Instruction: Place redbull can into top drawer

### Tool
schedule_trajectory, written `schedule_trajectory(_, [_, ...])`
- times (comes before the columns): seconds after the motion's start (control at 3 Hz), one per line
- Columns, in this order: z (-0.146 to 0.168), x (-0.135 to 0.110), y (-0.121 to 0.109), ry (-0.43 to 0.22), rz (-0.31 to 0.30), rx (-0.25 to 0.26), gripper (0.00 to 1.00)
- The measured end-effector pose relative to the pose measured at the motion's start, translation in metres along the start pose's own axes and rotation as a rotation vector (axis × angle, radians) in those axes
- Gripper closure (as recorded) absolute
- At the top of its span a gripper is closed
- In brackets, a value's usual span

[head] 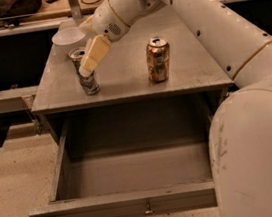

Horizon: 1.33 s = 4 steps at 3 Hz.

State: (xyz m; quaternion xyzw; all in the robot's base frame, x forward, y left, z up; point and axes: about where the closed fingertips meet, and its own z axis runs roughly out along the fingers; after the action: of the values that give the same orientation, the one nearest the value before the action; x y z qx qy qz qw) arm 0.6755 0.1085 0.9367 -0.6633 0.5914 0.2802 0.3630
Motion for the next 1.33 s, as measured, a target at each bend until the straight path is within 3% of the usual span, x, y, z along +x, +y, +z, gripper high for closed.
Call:
schedule_trajectory(0.67, [0.0097, 0.0067, 0.0208, -0.036, 0.031, -0.057, 0.0])
schedule_trajectory(1.33, [0.0113, 0.0001, 0.0135, -0.111, 0.047, -0.087, 0.49])
